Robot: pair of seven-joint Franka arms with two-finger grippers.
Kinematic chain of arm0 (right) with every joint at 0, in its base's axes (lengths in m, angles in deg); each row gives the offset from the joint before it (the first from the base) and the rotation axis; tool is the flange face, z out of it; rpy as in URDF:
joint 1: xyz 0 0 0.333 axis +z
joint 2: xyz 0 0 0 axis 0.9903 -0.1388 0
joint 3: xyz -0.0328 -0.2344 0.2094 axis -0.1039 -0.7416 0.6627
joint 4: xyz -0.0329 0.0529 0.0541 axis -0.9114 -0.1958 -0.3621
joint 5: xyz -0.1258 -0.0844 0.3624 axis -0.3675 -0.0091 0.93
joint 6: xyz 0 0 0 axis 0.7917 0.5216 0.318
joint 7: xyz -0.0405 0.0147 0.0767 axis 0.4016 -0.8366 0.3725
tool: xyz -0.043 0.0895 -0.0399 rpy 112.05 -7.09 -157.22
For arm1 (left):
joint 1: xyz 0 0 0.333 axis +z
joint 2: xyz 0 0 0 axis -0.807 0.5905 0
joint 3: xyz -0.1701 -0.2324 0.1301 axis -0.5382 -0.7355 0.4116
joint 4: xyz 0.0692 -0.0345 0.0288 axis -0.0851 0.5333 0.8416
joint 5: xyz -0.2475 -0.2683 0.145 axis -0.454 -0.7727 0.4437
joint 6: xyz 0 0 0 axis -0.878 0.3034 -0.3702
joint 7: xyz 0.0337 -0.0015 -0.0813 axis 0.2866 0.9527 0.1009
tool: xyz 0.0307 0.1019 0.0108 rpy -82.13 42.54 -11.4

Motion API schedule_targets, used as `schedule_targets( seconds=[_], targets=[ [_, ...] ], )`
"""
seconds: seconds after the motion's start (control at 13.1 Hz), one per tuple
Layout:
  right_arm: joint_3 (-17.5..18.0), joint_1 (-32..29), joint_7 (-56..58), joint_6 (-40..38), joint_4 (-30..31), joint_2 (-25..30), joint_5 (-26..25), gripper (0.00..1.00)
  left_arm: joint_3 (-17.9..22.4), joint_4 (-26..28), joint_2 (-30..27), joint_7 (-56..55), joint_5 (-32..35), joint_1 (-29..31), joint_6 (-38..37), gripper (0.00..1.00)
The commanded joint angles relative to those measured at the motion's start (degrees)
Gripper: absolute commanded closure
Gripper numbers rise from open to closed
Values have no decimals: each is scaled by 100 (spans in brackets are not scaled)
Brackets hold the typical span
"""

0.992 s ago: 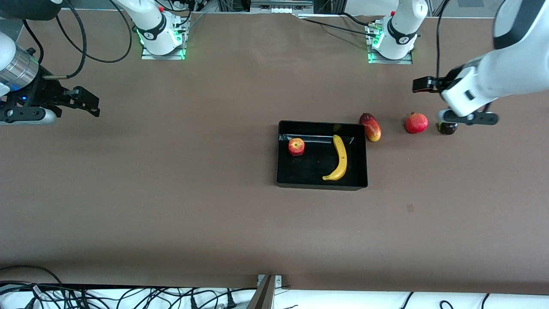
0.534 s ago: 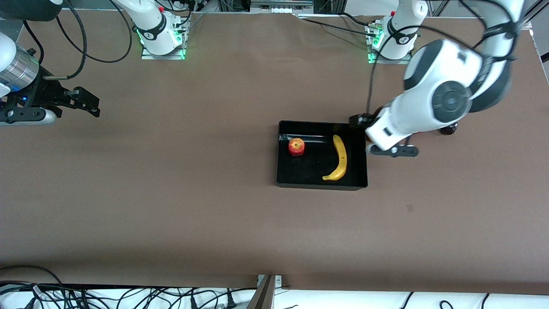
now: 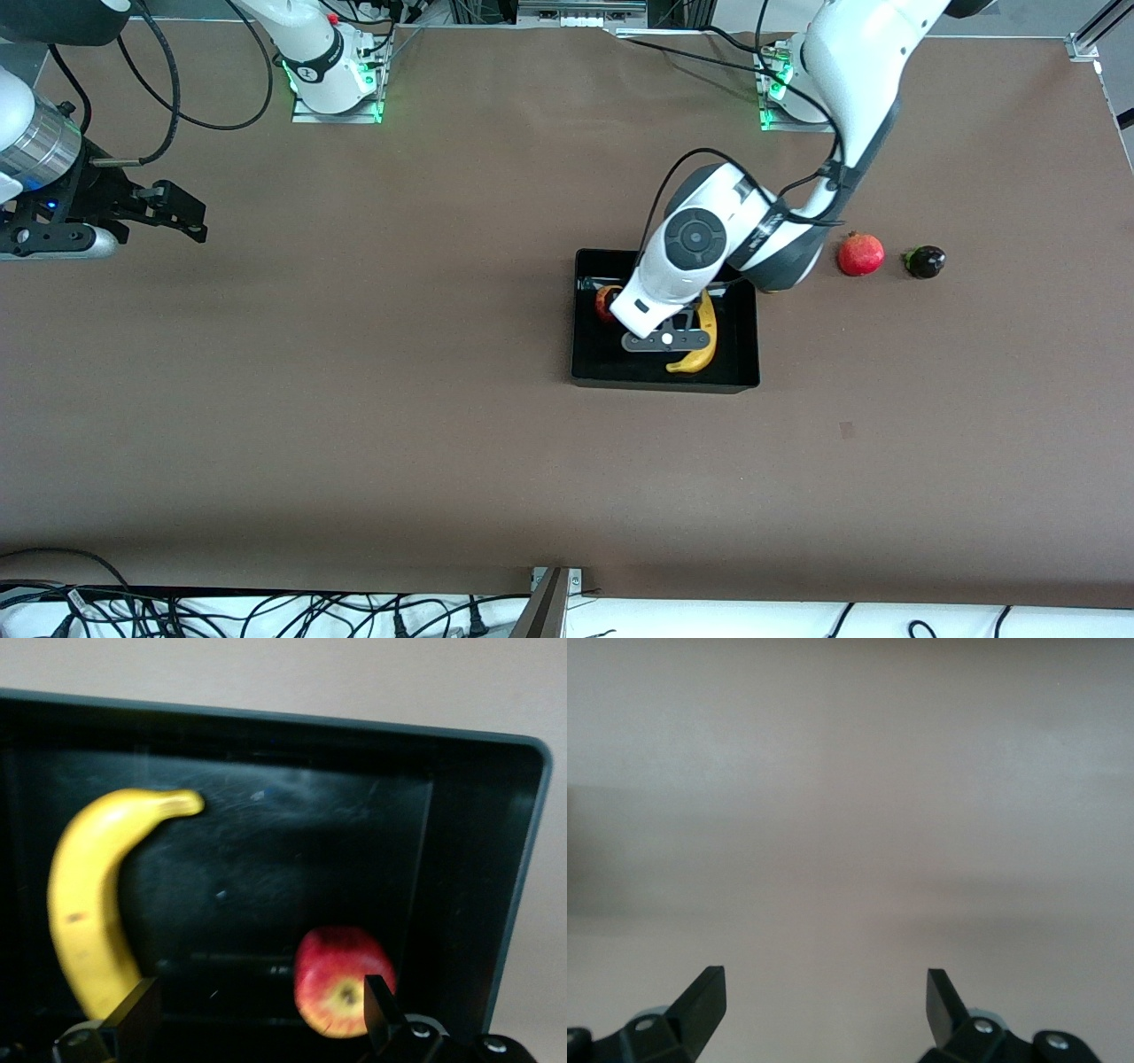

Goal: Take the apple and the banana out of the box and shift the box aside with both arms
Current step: 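Close the left gripper around the red apple in the tray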

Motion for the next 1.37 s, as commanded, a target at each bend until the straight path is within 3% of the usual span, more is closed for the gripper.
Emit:
schedule_targets(
  seconds=[0.0,0.76,0.84,0.92,0.99,1.3],
  targets=[
    [19,-35,21,-6,-47,-9,21,0,-13,122,293,-84,153,5,753,0],
    [19,-35,21,-6,-47,-9,21,0,13,131,726,-480,197,-383,826,0],
    [19,-35,21,-6,-47,-9,21,0,5,131,699,-445,197,-339,782,37],
    [19,-35,21,-6,-47,-9,21,0,13,131,699,-436,188,-321,773,58],
    [19,-35,21,-6,-47,-9,21,0,13,131,690,-418,188,-295,738,72],
    [19,-35,21,-6,-47,-9,21,0,-4,44,270,-445,127,-120,-24,74]
  ],
)
